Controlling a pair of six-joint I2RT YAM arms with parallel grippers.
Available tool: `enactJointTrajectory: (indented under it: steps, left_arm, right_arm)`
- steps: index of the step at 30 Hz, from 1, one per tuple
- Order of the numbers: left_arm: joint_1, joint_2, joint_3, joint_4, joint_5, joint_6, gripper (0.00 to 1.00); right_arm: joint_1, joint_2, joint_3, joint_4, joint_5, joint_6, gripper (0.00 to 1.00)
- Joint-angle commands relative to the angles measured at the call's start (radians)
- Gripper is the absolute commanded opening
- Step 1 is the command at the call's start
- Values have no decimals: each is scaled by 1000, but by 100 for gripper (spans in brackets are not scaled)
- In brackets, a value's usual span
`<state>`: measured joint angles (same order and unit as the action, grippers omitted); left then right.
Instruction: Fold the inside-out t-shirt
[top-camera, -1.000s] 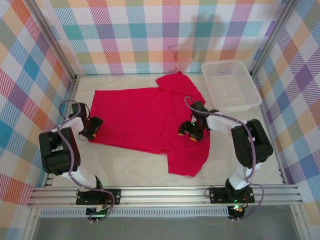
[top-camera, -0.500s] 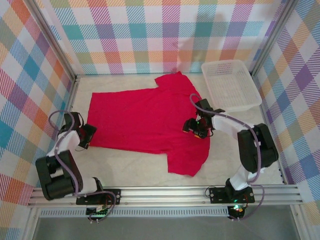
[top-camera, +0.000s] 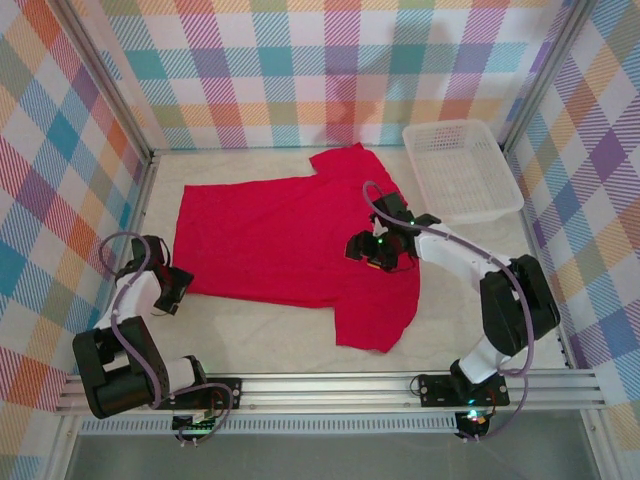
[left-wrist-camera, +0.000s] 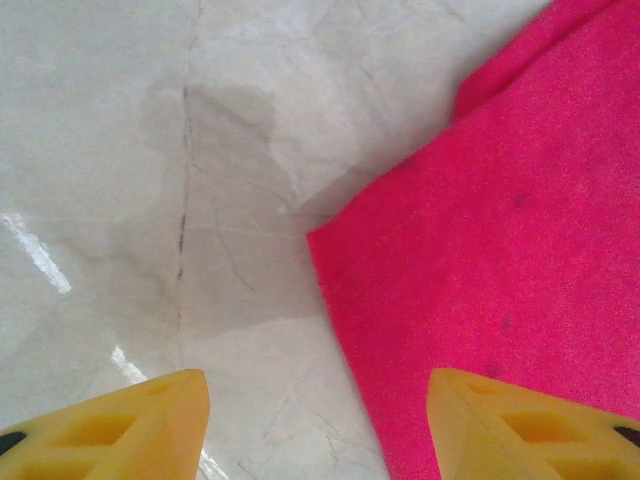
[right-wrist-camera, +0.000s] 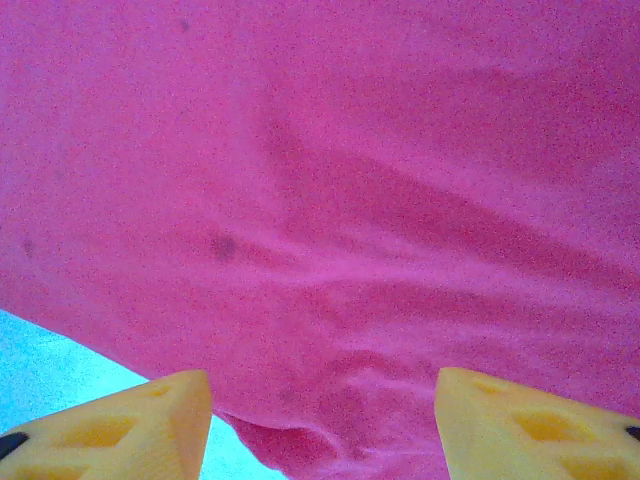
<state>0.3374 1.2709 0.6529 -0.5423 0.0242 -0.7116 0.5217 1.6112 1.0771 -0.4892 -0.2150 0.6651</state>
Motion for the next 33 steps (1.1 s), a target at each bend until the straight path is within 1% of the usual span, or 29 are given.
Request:
enactJointTrajectory:
  steps: [1,2,5,9,10,14,18,20,23,24,26,27,28,29,31,33]
  left_arm:
    - [16,82,3,47,-27,-9,57]
    - [16,109,17,53,-32,-9,53]
    - [15,167,71,62,-55,2,33]
    - [15,189,137,33,-73,25,5]
    - [15,183,144,22,-72,26,0]
    - [15,106,134,-21,-72,32,0]
    - [15,-5,113,-66,-74,41,0]
    - [17,-43,96,-67,-60,41,0]
    - [14,-60,73,-45,-2,31,0]
    - [14,-58,66,-34,24,27,3]
    - [14,-48,49,-4,76,19,20]
    - [12,-45,42,9,95,11,32]
    - [10,-46,34,28,111,-1,41]
    - [5,-50,26,49,121,-13,48]
    - [-16,-52,22,92,134,-33,56]
    - [-41,-41,31,126,142,-46,57]
  right_arm:
    - [8,44,-8,1,-34,-14,61]
    - [8,49,-16,0,-33,-13,61]
    - [8,59,-53,8,-17,-18,61]
    - [-3,100,-100,8,40,-24,59]
    - [-10,116,-109,10,52,-25,59]
    - [-51,175,-111,-11,67,-40,57]
    - [-65,179,-81,-48,106,-64,58]
    - [-66,177,-68,-57,109,-66,58]
    - [-65,171,-52,-69,97,-64,57]
    - [-63,164,-48,-69,90,-65,58]
    - [-66,149,-23,-86,93,-81,59]
    - [-66,143,6,-110,104,-93,60]
    - [-65,136,30,-123,107,-106,61]
    - [-65,125,49,-129,109,-110,62]
    - [-66,99,59,-108,110,-102,66]
    - [-65,94,28,-61,109,-85,67]
